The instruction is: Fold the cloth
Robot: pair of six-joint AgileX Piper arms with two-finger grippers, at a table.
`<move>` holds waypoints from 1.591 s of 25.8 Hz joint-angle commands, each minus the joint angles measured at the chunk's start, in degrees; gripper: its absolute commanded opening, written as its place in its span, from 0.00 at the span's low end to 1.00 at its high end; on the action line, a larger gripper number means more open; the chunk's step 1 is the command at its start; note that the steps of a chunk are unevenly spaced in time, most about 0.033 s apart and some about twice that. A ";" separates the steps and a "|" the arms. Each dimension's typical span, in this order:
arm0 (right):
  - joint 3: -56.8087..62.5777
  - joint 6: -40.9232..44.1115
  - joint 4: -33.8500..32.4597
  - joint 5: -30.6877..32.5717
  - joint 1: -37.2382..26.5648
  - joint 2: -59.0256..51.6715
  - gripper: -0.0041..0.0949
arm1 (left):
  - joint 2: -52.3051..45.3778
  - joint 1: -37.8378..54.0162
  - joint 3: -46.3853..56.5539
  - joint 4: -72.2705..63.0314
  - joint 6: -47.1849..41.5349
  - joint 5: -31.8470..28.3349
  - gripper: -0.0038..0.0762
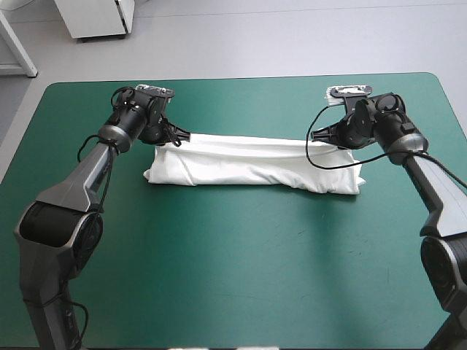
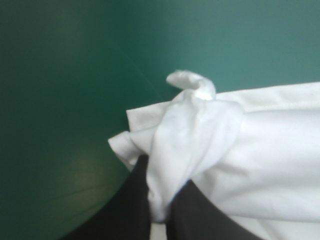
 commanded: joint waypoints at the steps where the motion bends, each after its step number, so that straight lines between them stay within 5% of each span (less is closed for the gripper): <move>1: -2.24 0.38 -1.49 -2.09 -1.46 -0.30 0.03 | -0.85 0.04 -2.48 -0.84 0.69 -0.80 0.02; 11: -2.24 -1.18 4.58 -0.63 -2.20 3.51 0.06 | 2.25 0.04 -3.13 -2.70 0.98 3.47 0.04; 18: -7.90 -3.28 8.08 7.33 -2.20 3.42 0.46 | 2.15 0.04 -11.23 -8.42 7.46 10.59 0.42; 21: -12.27 -3.28 7.92 9.90 -2.20 3.42 0.47 | 2.15 0.04 -15.95 -7.74 8.30 14.71 0.59; 23: -14.69 -3.28 7.31 12.10 -2.20 3.42 0.47 | 1.63 0.04 -17.86 -8.15 8.30 14.71 0.62; 30: -16.42 -1.33 5.34 18.26 -2.20 1.93 0.47 | -1.14 -0.07 -19.06 -19.12 8.17 14.71 0.48; 34: -16.42 -1.33 5.34 18.27 -2.20 0.46 0.47 | -1.62 -2.49 -19.06 -23.37 11.93 14.71 0.02; 41: -16.42 -1.33 5.34 19.60 -2.20 -1.38 0.46 | -0.06 -10.99 -19.06 -23.25 13.96 13.40 0.02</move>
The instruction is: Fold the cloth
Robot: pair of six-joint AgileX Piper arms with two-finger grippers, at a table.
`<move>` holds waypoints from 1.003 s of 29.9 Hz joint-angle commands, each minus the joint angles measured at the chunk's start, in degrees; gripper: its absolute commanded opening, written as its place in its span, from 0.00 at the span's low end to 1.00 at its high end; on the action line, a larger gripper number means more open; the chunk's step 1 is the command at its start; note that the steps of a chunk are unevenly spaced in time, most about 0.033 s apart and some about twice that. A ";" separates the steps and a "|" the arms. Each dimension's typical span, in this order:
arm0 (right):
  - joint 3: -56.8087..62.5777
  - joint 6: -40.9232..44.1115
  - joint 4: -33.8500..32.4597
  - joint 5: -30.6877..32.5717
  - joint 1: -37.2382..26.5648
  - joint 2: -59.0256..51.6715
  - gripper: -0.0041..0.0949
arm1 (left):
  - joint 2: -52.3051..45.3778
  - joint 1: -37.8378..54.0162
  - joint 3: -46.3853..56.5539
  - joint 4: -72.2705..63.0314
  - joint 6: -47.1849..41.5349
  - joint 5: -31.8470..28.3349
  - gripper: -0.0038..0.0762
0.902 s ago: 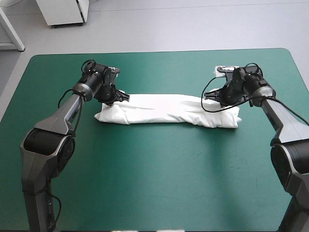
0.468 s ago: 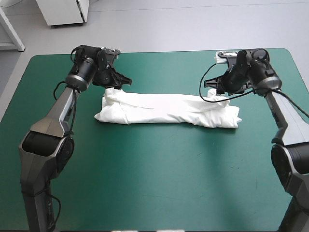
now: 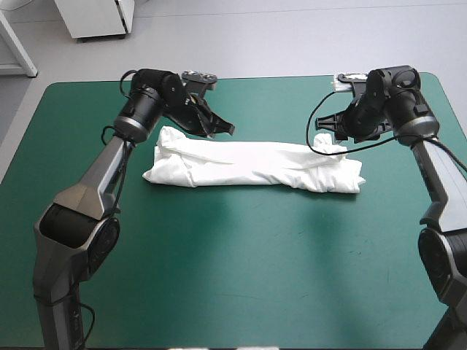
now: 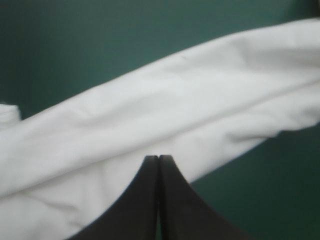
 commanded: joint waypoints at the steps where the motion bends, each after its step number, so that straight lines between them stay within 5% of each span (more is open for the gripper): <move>1: -1.82 -0.02 -0.83 0.12 -0.36 -3.91 0.46 | -2.07 -3.94 -1.75 -1.68 0.34 0.34 0.02; 19: -1.82 0.84 -2.17 0.55 -2.97 -4.81 0.46 | 9.08 -7.45 -1.75 -3.07 0.57 -8.76 0.02; 30: -0.72 -3.32 10.18 -1.81 -11.80 -4.33 0.42 | 11.27 -7.45 -1.75 -3.62 0.66 -9.18 0.02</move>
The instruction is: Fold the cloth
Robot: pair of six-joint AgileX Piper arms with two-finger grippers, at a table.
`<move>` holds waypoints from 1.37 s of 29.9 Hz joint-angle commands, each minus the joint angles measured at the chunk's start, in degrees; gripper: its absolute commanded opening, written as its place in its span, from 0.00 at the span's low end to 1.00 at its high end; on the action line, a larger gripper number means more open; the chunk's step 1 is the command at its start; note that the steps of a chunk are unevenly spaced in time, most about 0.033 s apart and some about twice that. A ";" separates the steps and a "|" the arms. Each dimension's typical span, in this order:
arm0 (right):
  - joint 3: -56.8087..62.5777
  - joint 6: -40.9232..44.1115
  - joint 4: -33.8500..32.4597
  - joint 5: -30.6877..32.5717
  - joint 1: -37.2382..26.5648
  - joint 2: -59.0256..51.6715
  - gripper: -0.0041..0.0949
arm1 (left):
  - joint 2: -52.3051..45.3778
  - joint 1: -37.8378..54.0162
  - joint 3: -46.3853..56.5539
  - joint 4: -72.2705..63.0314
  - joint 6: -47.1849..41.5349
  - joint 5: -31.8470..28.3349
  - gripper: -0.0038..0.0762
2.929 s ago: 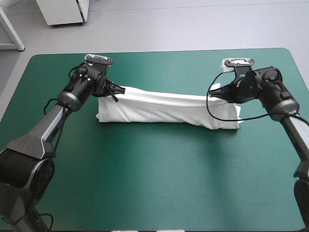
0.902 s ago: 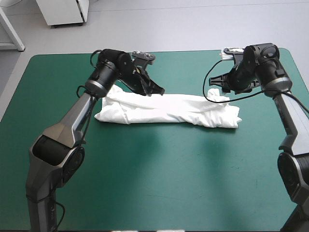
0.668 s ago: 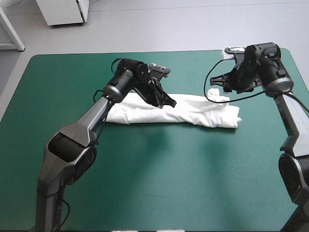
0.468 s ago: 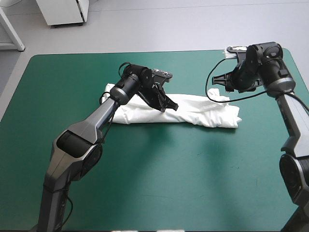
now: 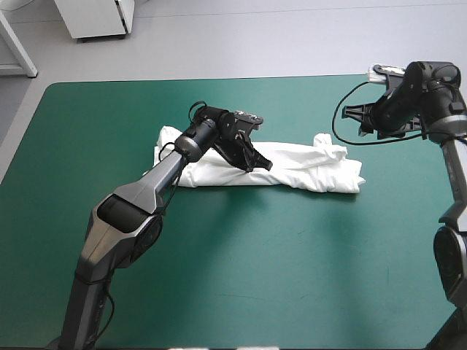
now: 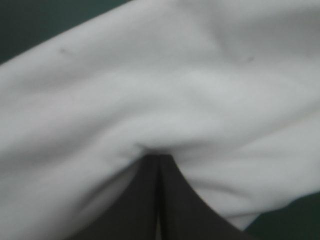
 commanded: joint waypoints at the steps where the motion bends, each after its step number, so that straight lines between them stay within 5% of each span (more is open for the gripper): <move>1: 0.39 -4.50 7.77 -2.72 -3.80 -2.69 0.42 | -3.43 -0.28 -1.72 -1.39 -0.09 -1.07 0.02; 4: 3.84 -10.64 13.80 -3.20 -6.73 -1.97 0.44 | -3.43 -0.28 -1.72 -1.39 1.34 -0.69 0.02; 11: 10.85 -17.43 21.89 -4.96 -8.82 0.89 0.69 | -3.43 -0.28 -1.72 -1.39 1.57 -0.69 0.02; 23: 11.91 -17.52 21.27 -6.04 -8.58 9.10 0.69 | -3.43 -0.28 -1.72 -1.41 1.57 -0.11 0.02; 36: 11.91 -17.89 20.92 -7.31 -0.64 13.46 0.62 | -3.43 -0.16 -1.72 -1.41 1.57 0.15 0.02; 38: 11.91 -16.16 19.23 -7.77 0.88 13.78 0.55 | -3.43 -0.16 -1.72 -1.41 1.57 0.28 0.02; 41: 11.91 -13.11 14.51 -8.09 2.77 14.05 0.28 | -3.43 -0.16 -1.72 -1.41 1.57 0.28 0.02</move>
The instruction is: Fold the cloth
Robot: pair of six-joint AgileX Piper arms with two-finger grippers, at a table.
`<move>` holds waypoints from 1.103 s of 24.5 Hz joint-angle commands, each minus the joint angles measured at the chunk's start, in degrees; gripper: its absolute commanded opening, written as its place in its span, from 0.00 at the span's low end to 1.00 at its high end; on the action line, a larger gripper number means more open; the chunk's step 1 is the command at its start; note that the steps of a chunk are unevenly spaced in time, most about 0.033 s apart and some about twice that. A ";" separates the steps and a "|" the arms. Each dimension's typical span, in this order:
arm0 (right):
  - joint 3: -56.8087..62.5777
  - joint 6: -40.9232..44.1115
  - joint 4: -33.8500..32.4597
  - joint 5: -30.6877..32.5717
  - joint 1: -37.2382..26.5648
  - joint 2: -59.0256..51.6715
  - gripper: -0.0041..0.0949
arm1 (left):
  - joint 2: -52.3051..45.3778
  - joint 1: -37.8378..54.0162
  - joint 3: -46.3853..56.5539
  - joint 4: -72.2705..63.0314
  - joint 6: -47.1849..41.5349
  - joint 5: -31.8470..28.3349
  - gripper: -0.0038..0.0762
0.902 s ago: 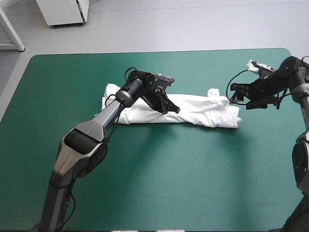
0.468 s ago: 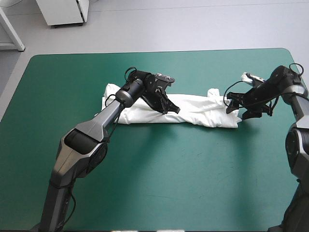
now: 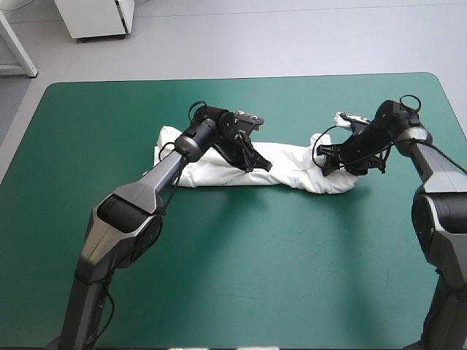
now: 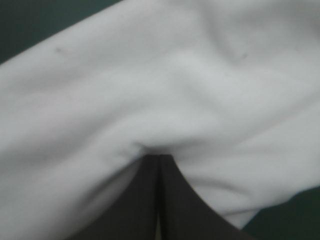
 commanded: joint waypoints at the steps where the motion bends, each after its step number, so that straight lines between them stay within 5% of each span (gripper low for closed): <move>1: -0.35 2.54 -3.20 -0.08 2.58 -0.74 0.10 | -3.44 -0.16 -1.65 -1.27 0.07 -0.12 0.02; 2: -0.35 3.00 -3.86 -0.08 2.85 -0.74 0.02 | -3.44 -0.16 -1.65 -1.27 0.07 -0.12 0.02; 20: -10.76 2.61 1.05 2.41 3.25 -13.16 0.03 | -3.44 -0.16 -1.65 -1.15 0.07 -1.08 0.02; 27: -21.78 2.73 2.27 4.87 9.14 -14.48 0.03 | -3.44 -0.08 -1.65 -1.03 0.07 -1.48 0.02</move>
